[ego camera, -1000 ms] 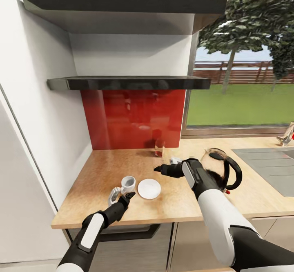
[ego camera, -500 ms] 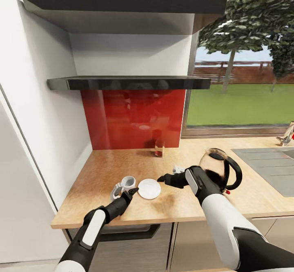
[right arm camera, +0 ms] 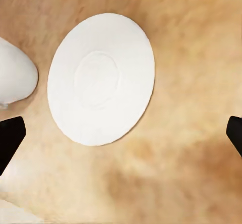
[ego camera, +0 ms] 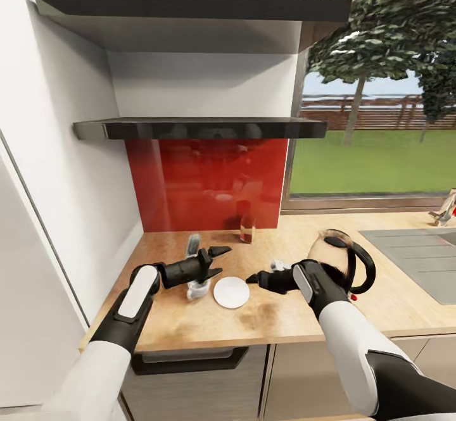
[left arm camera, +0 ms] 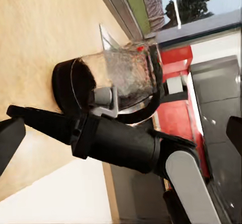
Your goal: Set up a coffee station on the kitchen countertop: keep the coffee maker on the countertop, move the bottle of coffee from the kitchen shelf to the counter next to the coffee maker, place a paper coffee filter on top of the coffee maker, put the saucer next to the coffee maker with the coffee cup on the saucer, and place the electric kettle next to the coffee maker.
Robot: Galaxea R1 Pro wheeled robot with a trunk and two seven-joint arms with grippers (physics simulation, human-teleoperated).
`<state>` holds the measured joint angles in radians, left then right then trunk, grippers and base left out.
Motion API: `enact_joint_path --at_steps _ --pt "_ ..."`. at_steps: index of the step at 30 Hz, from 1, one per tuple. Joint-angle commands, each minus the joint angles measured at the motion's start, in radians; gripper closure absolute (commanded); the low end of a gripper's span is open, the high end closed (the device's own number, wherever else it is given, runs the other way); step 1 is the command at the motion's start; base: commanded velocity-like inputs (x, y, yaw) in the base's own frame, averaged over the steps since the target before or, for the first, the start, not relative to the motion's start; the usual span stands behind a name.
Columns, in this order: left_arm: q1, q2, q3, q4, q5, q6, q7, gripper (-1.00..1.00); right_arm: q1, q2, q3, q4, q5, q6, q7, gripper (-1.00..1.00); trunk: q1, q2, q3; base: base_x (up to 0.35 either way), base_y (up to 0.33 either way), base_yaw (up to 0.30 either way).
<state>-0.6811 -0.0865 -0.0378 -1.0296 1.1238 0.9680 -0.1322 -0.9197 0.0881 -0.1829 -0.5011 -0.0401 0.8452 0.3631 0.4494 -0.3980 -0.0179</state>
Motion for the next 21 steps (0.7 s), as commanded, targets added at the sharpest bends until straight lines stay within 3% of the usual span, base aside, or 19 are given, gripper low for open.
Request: enact_joint_path --at_steps 1,4,6,7,9,11,12,16,21 --pt "-0.083 0.025 0.001 0.073 0.008 0.032 -0.010 -1.00 0.000 -0.033 -0.006 0.005 -0.002 0.005 0.118 -1.00 0.001 -0.002 -0.002 0.000 0.000 0.000" --pt "-0.133 0.071 0.001 0.108 0.017 0.041 -0.011 -1.00 0.004 -0.048 -0.005 0.009 -0.001 -0.019 0.174 -1.00 0.001 -0.002 -0.002 0.000 0.000 0.000" --pt "-0.179 0.130 -0.004 0.127 0.026 0.046 -0.012 -1.00 0.017 -0.051 -0.004 0.030 -0.003 -0.085 0.198 -1.00 0.001 -0.002 -0.002 0.000 0.000 0.000" --pt "-0.213 0.195 -0.014 0.132 0.028 0.052 -0.013 -1.00 0.024 -0.043 -0.004 0.067 -0.006 -0.158 0.207 -1.00 0.001 -0.002 -0.002 0.000 0.000 0.000" --pt "-0.220 0.252 -0.039 0.133 0.028 0.055 -0.015 -1.00 0.025 -0.029 -0.004 0.082 -0.024 -0.181 0.208 -1.00 0.001 -0.002 -0.002 0.000 0.000 0.000" --pt "-0.222 0.283 -0.059 0.133 0.028 0.056 -0.017 -1.00 0.025 -0.021 -0.004 0.085 -0.049 -0.186 0.207 -1.00 0.001 -0.002 -0.002 0.000 0.000 0.000" --pt "-0.222 0.305 -0.079 0.131 0.028 0.056 -0.018 -1.00 0.025 -0.017 -0.004 0.087 -0.083 -0.189 0.207 -1.00 0.001 -0.002 -0.002 0.000 0.000 0.000" --pt "-0.219 0.327 -0.116 0.113 0.024 0.055 -0.018 -1.00 0.025 -0.010 -0.003 0.089 -0.152 -0.191 0.206 -1.00 0.001 -0.002 -0.002 0.000 0.000 -0.086" --pt "-0.220 0.335 -0.147 0.105 0.021 0.052 -0.018 -1.00 0.025 -0.008 -0.003 0.093 -0.172 -0.192 0.207 -1.00 0.001 -0.002 -0.002 0.037 0.000 -0.255"
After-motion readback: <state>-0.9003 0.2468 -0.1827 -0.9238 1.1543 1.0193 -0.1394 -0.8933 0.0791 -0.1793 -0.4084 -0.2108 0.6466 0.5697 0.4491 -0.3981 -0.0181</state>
